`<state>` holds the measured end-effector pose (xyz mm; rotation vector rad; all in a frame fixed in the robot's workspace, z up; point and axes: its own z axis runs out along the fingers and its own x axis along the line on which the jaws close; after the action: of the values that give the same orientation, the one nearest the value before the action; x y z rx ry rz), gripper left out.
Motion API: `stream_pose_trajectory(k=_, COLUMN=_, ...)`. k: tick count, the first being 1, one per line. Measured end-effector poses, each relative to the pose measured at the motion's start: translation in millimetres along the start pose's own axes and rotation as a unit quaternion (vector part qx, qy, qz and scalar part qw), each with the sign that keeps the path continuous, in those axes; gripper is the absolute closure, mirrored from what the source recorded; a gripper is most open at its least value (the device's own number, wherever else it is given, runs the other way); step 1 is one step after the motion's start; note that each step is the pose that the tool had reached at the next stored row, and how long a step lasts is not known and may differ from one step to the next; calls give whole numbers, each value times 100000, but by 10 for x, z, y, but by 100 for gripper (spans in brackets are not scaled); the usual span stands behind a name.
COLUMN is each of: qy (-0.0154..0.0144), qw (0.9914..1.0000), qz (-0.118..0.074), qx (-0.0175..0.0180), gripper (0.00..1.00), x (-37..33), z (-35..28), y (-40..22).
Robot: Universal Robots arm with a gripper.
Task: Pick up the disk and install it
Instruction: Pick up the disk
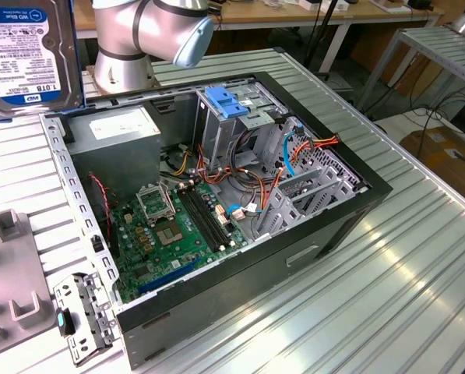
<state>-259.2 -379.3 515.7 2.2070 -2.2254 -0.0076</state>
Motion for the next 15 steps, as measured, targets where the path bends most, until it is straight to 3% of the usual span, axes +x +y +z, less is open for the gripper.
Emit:
stream_pose_trajectory(k=6, qy=5, qw=100000, qz=4, qx=-83, gripper=63, x=45, z=-1, y=-81)
stream_pose_trajectory(k=12, qy=5, qw=99999, qz=0, qx=-362, gripper=63, x=96, z=-2, y=-275)
stream_pose_trajectory(k=15, qy=6, qw=99999, qz=2, qx=-457, gripper=63, x=113, z=-2, y=-338)
